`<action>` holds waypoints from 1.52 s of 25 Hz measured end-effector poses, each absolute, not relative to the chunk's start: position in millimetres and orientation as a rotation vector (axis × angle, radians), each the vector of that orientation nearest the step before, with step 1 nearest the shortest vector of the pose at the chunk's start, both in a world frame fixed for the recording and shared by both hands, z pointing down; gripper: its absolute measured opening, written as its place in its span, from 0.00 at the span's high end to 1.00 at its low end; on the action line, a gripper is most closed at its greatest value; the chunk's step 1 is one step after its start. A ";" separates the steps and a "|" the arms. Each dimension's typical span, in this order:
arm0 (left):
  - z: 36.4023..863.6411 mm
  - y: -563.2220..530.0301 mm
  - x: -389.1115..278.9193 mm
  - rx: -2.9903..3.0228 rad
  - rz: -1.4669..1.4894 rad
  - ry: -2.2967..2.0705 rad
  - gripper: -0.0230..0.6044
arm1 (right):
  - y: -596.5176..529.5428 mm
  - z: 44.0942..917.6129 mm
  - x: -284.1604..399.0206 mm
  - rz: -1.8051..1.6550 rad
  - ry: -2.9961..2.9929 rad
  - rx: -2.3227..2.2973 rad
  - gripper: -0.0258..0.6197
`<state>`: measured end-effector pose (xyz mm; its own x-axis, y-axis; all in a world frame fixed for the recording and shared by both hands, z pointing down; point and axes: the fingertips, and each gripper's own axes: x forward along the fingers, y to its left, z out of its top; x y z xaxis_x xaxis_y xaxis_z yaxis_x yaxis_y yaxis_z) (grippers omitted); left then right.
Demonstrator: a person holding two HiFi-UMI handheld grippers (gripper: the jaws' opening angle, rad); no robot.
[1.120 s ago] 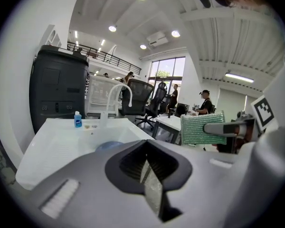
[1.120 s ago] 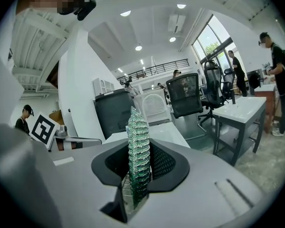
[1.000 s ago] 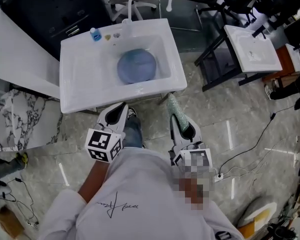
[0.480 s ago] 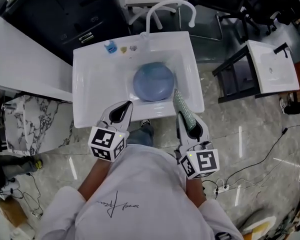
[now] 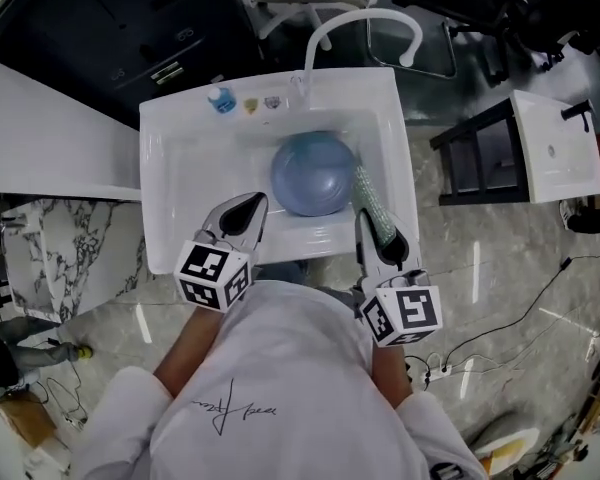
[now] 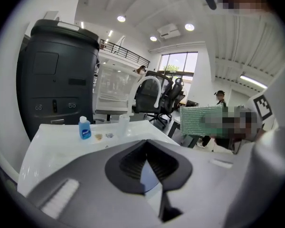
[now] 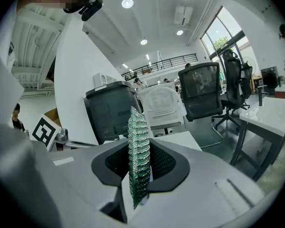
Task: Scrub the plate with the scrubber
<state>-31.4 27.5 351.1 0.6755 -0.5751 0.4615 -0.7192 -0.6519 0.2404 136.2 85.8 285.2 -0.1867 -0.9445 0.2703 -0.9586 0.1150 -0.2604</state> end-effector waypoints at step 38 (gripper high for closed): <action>533.9 -24.0 -43.2 1.895 0.512 -0.954 0.88 | -21.9 450.4 69.6 1.089 -2.159 1.139 0.87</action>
<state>-43.2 -24.0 533.9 0.6126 -0.4059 0.6782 -0.7895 -0.2736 0.5493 69.6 -21.9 450.4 -0.5486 -0.4675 0.6932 -0.8353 0.3422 -0.4303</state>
